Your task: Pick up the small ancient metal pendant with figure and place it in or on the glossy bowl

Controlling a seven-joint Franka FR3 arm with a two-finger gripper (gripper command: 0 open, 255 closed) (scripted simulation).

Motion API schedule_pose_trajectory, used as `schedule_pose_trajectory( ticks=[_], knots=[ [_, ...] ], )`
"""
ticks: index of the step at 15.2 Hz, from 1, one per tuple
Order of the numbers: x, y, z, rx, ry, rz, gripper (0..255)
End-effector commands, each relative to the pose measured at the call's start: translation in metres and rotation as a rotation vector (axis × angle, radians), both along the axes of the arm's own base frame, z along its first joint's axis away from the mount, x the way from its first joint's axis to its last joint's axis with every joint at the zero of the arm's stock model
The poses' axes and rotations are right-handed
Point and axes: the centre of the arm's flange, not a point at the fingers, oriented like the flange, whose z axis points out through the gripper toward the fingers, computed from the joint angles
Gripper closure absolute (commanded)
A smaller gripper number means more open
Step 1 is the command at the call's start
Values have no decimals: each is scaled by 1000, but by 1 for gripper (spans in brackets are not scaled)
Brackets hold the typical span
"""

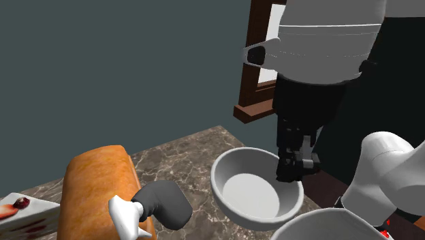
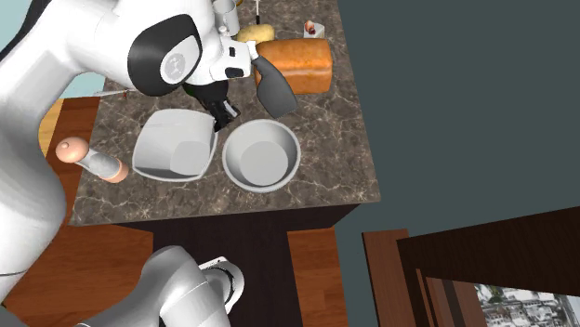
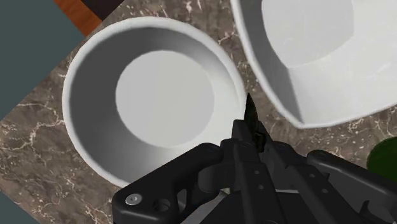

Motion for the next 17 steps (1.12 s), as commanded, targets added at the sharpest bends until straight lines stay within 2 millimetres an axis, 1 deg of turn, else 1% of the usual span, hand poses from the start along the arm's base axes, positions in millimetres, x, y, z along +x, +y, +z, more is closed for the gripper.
schedule_pose_trajectory(
  ticks=[1,10,17],
  knots=[
    [-30,4,3,0,0,-1,255],
    [-146,13,2,0,0,-1,255],
    [-146,13,-35,0,0,-1,255]
  ],
)
